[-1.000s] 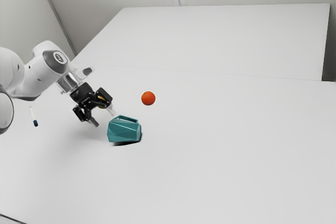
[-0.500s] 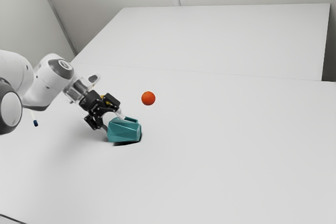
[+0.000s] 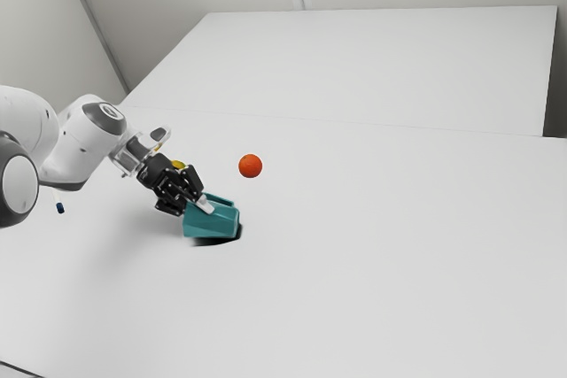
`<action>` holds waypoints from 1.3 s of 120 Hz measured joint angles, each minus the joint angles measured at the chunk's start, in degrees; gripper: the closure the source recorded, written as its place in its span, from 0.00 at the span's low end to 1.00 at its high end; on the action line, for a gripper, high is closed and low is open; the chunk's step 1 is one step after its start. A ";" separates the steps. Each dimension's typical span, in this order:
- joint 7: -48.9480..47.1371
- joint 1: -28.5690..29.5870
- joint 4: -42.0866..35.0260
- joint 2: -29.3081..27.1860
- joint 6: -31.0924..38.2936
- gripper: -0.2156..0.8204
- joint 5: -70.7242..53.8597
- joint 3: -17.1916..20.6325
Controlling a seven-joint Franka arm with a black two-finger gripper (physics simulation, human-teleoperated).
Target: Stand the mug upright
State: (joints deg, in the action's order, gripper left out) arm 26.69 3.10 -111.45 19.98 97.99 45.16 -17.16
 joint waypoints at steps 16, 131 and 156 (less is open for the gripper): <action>0.48 -0.03 -0.01 -0.65 0.19 0.89 -0.15 -0.05; -1.94 0.69 -2.40 -11.86 11.18 0.96 -23.27 10.22; -4.75 -2.37 -8.54 -15.73 19.27 0.96 -31.81 10.09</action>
State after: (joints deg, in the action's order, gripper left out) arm 21.94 0.73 -119.99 4.24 117.26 13.35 -7.07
